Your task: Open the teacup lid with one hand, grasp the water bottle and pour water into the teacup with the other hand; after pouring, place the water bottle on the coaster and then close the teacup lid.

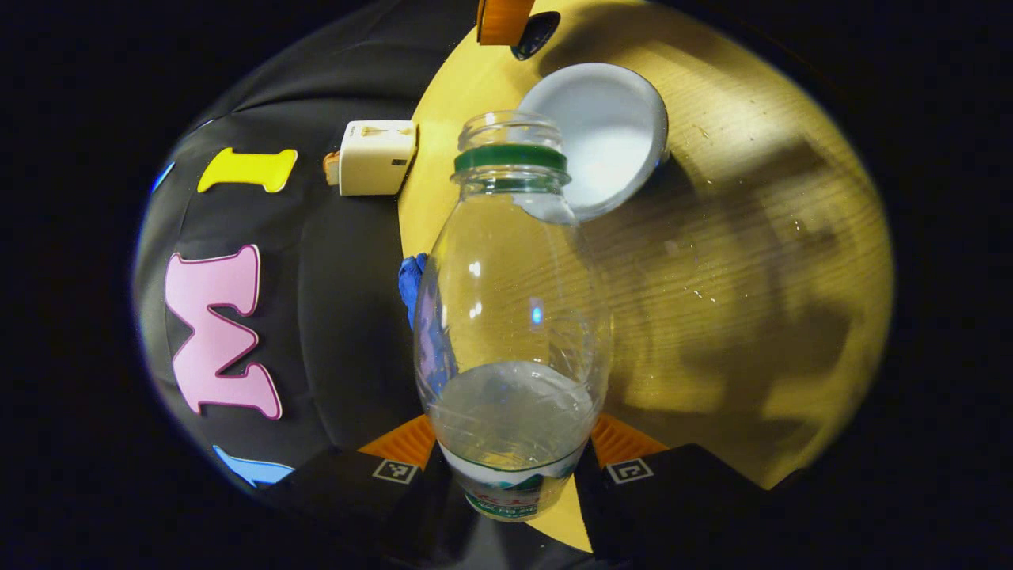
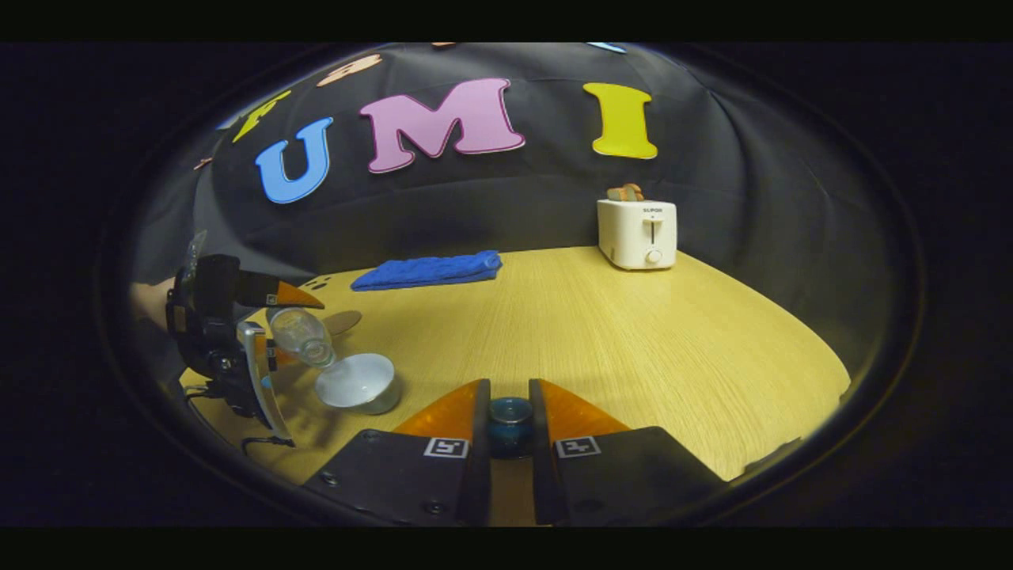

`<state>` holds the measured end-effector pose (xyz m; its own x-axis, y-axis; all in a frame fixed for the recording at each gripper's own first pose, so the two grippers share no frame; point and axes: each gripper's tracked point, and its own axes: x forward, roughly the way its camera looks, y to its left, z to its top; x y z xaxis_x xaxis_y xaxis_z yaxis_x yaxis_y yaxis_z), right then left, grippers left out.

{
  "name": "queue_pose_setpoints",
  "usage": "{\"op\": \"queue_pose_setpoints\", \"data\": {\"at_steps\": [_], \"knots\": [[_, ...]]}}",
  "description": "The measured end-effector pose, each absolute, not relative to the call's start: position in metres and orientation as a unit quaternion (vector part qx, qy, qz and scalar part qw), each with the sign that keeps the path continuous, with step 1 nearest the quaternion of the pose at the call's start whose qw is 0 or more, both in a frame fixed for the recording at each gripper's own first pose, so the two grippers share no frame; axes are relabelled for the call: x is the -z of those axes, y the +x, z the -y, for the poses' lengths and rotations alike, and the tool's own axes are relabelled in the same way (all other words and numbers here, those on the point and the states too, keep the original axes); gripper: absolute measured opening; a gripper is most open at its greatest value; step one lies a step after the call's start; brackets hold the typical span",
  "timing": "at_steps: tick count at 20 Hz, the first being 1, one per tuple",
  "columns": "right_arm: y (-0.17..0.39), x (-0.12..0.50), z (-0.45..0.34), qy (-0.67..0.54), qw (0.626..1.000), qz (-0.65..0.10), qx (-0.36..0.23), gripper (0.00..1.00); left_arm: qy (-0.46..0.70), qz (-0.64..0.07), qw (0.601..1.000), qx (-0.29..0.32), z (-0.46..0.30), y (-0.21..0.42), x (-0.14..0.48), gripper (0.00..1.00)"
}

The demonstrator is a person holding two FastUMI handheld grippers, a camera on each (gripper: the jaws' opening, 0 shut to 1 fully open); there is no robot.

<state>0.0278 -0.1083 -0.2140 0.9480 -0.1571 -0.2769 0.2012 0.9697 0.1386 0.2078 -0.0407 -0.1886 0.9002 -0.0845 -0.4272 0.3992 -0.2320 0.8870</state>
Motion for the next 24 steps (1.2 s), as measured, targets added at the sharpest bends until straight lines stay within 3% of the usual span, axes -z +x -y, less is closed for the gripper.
{"op": "queue_pose_setpoints", "data": {"at_steps": [1, 2, 22, 24], "knots": [[0.027, 0.215, 0.109, 0.085, 0.983, -0.133, 0.091, 0.25, 0.765, -0.104, 0.603, 0.201, 0.042, 0.209, 0.187, 0.76], [0.026, 0.216, 0.109, 0.087, 0.983, -0.134, 0.091, 0.27, 0.769, -0.104, 0.597, 0.202, 0.044, 0.211, 0.185, 0.71], [0.012, 0.212, 0.090, 0.094, 0.984, -0.132, 0.069, 0.22, 0.835, -0.137, 0.491, 0.205, 0.037, 0.212, 0.158, 0.71], [0.011, 0.212, 0.087, 0.097, 0.984, -0.134, 0.066, 0.25, 0.842, -0.135, 0.482, 0.202, 0.038, 0.213, 0.153, 0.71]]}}
